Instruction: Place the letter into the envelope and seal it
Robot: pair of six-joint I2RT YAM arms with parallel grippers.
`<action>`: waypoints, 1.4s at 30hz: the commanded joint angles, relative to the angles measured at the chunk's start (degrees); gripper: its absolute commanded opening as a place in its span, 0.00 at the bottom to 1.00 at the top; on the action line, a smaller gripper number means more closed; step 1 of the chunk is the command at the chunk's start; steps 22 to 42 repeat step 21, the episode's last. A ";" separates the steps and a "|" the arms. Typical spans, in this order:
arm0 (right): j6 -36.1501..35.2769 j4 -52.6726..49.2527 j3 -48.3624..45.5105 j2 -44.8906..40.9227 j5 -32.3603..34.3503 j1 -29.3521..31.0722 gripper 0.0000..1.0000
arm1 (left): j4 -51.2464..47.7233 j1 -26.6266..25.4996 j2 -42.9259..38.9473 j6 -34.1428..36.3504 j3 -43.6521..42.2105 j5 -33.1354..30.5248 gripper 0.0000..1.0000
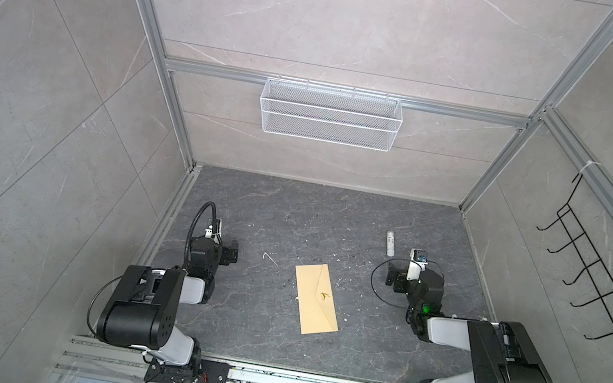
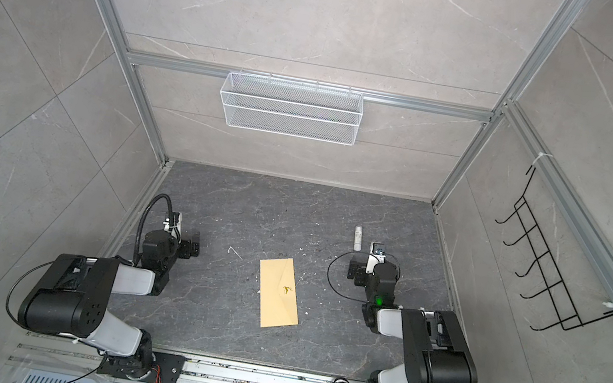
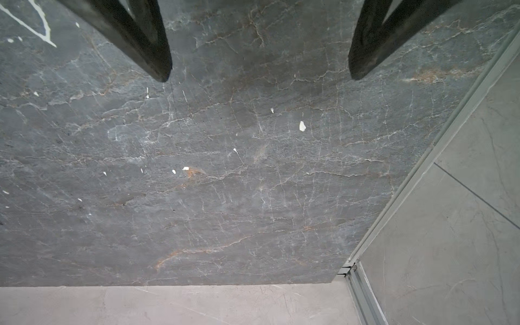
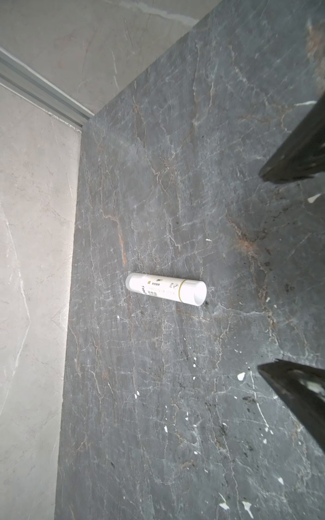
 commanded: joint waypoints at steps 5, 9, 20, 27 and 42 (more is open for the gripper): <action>-0.18 0.52 1.05 0.04 -1.76 -0.22 0.99 | 0.09 0.90 -0.01 -1.99 1.41 -0.90 1.00; -0.18 0.41 1.06 0.14 -1.77 -0.22 0.99 | 0.18 0.93 -0.06 -1.94 1.34 -0.94 1.00; -0.15 0.53 0.98 0.05 -2.03 -0.35 0.99 | 0.46 0.91 -0.19 -1.86 1.19 -0.95 1.00; -0.18 0.85 0.74 -0.09 -1.79 -0.34 0.99 | 0.87 0.93 -0.59 -1.42 1.04 -0.68 1.00; -0.18 0.85 0.74 -0.09 -1.79 -0.34 0.99 | 0.87 0.93 -0.59 -1.42 1.04 -0.68 1.00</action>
